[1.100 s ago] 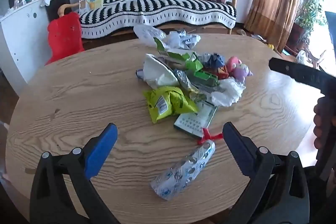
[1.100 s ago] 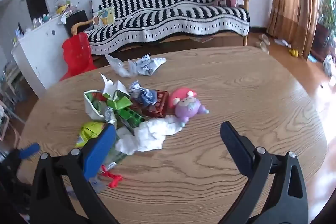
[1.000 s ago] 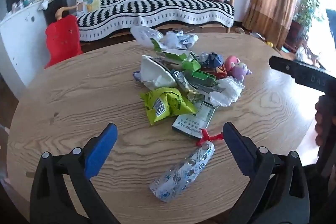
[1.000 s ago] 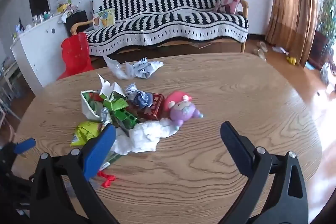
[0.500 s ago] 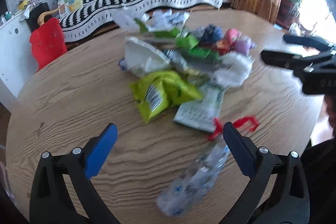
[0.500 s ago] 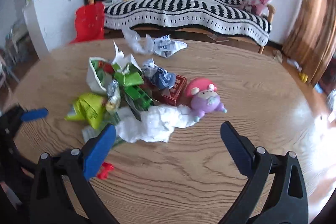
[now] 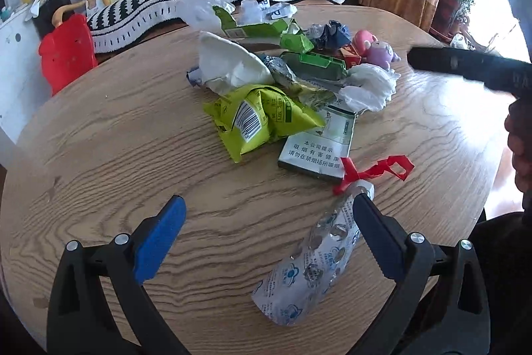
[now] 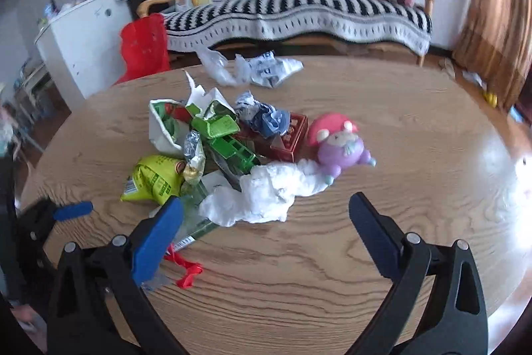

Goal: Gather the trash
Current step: 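Reach the left tool toward the clear plastic bottle while the right tool approaches the white tissue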

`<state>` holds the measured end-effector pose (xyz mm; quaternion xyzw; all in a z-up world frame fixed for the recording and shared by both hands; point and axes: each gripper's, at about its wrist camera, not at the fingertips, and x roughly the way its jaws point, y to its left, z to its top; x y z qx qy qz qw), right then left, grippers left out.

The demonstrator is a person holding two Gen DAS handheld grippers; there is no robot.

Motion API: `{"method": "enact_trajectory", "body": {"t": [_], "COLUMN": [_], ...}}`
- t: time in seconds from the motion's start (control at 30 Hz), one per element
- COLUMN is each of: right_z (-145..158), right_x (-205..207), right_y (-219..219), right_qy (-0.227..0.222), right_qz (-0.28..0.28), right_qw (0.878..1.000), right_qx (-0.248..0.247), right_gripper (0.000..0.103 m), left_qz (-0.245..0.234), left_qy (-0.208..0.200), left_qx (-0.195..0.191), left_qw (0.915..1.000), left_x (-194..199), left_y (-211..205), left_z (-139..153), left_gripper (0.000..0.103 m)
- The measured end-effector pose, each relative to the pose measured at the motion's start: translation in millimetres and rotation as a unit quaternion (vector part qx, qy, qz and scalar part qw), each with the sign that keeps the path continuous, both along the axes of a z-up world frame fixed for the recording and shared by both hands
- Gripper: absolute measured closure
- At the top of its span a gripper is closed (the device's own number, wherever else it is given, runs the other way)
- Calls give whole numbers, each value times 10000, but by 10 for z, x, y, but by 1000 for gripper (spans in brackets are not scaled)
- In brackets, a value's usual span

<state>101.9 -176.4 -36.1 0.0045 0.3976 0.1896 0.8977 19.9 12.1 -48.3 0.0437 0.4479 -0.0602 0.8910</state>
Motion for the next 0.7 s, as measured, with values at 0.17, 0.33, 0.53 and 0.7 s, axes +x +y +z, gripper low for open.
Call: {"method": "enact_trajectory", "body": {"t": [0.17, 0.33, 0.53, 0.7], "right_z": [-30, -62, -82, -104], "right_x": [-17, -3, 15, 33], "right_y": [21, -7, -33, -84], "right_qy": [-47, 13, 29, 45], "right_qz": [3, -82, -61, -129], "right_qw": [9999, 9999, 9998, 9997], "right_qx": [-136, -87, -182, -219], "right_gripper": [7, 7, 7, 7], "left_qz": [9, -55, -109, -28], "left_qy": [-17, -80, -32, -12], "left_qx": [-9, -19, -95, -194], "left_qw": [10000, 10000, 9999, 9998], "left_x": [9, 3, -4, 0], "left_y": [34, 17, 17, 70], "left_z": [21, 47, 45, 58], "left_gripper": [5, 5, 5, 5]}}
